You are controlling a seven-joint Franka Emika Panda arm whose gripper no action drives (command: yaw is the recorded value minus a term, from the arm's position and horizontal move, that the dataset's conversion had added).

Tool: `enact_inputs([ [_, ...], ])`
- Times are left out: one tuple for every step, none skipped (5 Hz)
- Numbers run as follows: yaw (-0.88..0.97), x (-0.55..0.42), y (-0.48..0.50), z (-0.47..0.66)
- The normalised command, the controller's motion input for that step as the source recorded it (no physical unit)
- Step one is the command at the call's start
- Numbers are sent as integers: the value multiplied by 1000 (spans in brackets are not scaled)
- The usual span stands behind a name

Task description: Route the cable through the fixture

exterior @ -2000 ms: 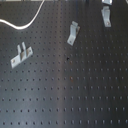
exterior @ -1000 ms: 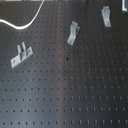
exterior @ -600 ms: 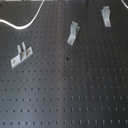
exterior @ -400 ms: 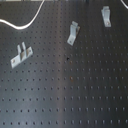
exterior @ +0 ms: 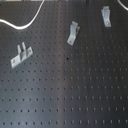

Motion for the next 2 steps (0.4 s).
enact_inputs([
  [-69, -320, -45, 402],
  [0, -375, -69, 309],
])
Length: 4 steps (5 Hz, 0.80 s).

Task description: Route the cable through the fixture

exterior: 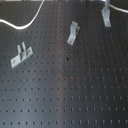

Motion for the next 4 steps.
enact_inputs([
  [0, -388, -122, 313],
  [0, -363, -101, 305],
  [0, -331, -103, 276],
  [0, -268, -114, 178],
])
